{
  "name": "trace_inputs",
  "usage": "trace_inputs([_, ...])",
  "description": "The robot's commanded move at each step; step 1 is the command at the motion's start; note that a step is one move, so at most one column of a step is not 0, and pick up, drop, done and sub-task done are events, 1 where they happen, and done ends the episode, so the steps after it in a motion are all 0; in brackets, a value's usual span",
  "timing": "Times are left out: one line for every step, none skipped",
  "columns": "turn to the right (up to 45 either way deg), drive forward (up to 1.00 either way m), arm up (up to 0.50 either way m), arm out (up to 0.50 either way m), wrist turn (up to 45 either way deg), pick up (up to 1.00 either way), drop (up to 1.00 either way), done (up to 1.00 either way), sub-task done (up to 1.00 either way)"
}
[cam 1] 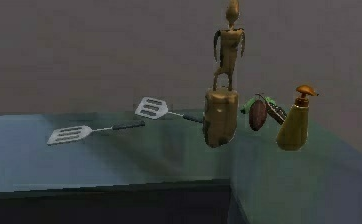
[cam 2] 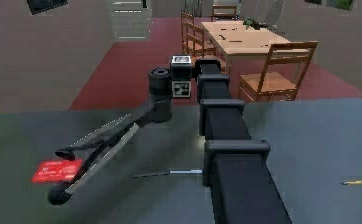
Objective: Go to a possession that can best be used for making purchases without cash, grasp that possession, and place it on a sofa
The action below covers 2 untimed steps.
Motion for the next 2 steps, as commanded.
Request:
trace_inputs([0.0,0.0,0.0,0.0,-18.0,0.0,0.0,0.0,0.0])
trace_inputs([0.0,0.0,0.0,-0.22,0.0,0.0,0.0,0.0,0.0])
